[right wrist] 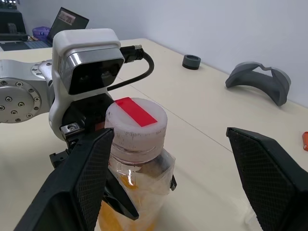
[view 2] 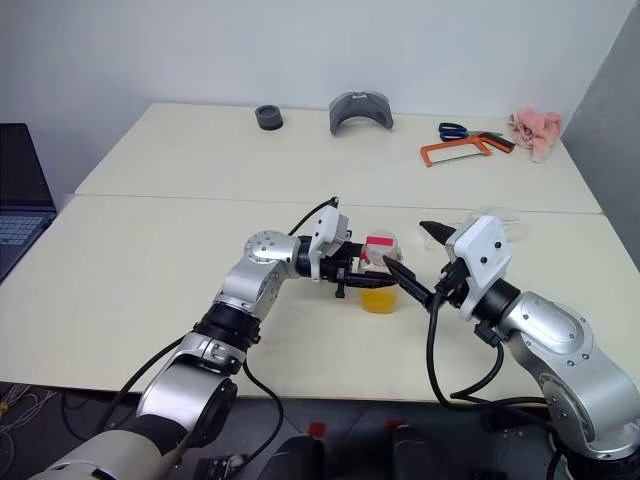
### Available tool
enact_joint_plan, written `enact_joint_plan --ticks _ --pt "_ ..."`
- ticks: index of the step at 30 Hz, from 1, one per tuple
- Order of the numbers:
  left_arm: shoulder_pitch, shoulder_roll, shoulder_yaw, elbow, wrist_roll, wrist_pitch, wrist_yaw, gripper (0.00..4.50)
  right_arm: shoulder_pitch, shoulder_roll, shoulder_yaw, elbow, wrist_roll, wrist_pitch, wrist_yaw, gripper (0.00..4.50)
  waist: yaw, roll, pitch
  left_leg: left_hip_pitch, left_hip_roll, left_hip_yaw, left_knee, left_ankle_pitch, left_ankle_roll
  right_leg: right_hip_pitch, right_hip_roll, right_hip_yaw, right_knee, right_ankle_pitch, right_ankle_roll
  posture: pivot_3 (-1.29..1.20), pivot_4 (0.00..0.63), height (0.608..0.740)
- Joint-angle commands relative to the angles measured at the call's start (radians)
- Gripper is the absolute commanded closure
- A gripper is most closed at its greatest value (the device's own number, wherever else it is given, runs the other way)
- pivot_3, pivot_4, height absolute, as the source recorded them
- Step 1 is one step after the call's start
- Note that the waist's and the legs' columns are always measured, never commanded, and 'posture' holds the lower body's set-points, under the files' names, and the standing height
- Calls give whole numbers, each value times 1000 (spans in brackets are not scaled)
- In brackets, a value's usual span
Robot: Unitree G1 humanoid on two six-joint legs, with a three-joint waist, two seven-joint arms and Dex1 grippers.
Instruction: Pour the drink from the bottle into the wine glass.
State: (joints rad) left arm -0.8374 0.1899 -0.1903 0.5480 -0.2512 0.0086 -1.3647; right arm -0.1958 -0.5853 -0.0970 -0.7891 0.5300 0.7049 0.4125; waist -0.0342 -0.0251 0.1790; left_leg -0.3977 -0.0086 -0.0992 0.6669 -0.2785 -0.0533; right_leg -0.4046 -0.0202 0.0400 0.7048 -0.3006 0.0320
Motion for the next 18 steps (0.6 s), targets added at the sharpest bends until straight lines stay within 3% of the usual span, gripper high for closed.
enact_joint_plan --ticks 1,18 --pt "-23 -7 12 -29 -15 -26 -3 2808 2 -11 -27 -41 10 -7 0 527 0 0 0 0 0 0 0 0 0 0 0 0 0 0 0 0 150 740" --pt "-27 -6 15 -20 -13 -35 4 2808 55 -107 -131 -55 153 12 88 527 1 0 0 0 0 2 0 0 0 0 0 0 0 0 0 0 150 740"
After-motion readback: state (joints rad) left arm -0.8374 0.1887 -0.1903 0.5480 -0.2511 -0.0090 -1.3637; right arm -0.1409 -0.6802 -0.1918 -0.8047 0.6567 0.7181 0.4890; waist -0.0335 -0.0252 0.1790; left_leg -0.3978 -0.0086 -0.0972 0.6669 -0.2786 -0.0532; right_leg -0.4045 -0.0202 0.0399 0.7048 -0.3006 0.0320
